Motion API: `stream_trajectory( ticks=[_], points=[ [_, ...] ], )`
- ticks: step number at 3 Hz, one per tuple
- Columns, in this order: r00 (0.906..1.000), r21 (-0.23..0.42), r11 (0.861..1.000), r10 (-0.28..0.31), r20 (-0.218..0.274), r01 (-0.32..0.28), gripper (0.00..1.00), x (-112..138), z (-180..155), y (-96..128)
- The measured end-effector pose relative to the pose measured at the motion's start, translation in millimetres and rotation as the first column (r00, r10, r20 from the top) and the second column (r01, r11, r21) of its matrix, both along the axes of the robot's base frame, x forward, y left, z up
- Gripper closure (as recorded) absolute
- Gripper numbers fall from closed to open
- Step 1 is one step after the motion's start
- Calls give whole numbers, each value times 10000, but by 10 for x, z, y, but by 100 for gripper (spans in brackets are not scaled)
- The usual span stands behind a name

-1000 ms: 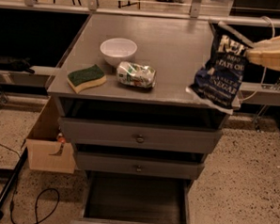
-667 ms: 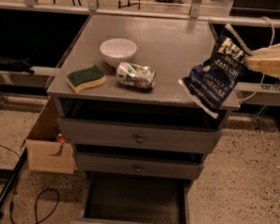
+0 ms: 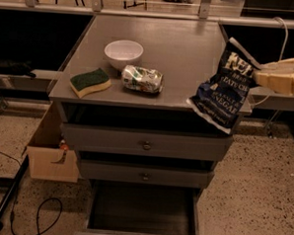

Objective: Place blue chip bag into bottom drawer

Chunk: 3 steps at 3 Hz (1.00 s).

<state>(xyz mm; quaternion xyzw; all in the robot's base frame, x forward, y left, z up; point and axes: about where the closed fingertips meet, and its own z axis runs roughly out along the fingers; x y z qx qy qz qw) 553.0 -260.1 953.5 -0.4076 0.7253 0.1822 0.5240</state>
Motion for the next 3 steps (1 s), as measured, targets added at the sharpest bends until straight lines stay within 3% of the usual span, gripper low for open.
stream_trajectory(
  ticks=[1,2,3],
  points=[
    [9994,1047,9943,-159,-320,191,100,-422,-377,43],
    [9956,1659,9855,-201,-912,351,100,-713,-963,122],
    [9877,1891,9806,-211,-1551,506,100,-794,-1474,153]
  ],
)
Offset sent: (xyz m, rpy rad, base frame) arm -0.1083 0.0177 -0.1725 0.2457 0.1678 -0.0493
